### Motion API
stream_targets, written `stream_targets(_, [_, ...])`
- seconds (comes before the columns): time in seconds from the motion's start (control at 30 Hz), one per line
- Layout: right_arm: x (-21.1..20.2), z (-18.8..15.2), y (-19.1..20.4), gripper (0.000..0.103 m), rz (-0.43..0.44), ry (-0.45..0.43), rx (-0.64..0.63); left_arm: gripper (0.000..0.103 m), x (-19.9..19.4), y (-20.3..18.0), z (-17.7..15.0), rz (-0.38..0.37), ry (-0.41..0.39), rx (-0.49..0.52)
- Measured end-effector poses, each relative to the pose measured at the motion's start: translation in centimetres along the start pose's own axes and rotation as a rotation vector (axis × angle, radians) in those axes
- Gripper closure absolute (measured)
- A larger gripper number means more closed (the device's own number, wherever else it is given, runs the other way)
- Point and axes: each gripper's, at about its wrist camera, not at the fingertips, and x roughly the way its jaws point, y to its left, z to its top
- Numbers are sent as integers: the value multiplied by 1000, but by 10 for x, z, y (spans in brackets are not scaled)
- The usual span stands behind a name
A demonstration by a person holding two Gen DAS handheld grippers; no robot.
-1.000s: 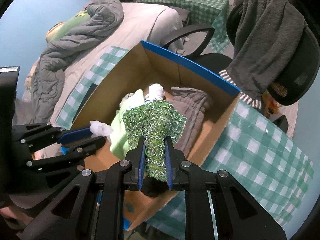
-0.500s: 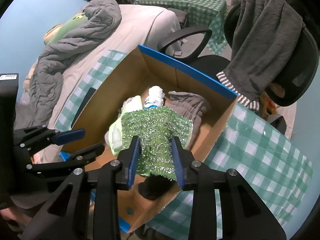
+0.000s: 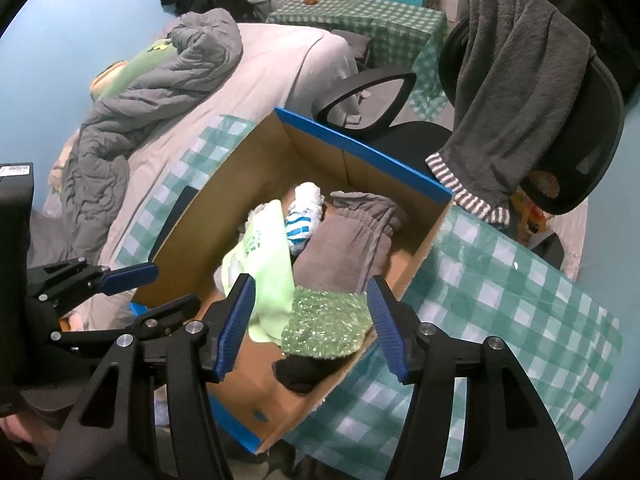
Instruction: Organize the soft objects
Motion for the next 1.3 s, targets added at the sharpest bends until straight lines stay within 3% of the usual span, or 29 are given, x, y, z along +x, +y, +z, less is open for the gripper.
stream_targets(0.1, [-12, -2, -3, 44, -4, -18, 2, 53, -9, -4, -1, 5, -14, 2])
stream_targets(0.17, [-21, -4, -5, 43, -16, -32, 3, 43, -17, -6, -2, 7, -29, 1])
stream_targets(0.23, [-29, -6, -7, 40, -26, -47, 8, 39, -24, -8, -2, 8, -47, -1])
stream_targets(0.43, [-57, -10, -17, 38, -55, -94, 39, 38, -39, -19, 1, 2, -71, 13])
stream_targets(0.57, [-75, -14, -22, 37, -84, -133, 56, 23, -48, -30, 2, 5, -83, 31])
stream_targets(1.0, [-125, -32, -44, 37, -163, -245, 120, 23, -72, -56, 2, -11, -118, 44])
stream_targets(1.3, [-143, -48, -60, 36, -204, -275, 158, 23, -87, -70, 3, -1, -153, 60])
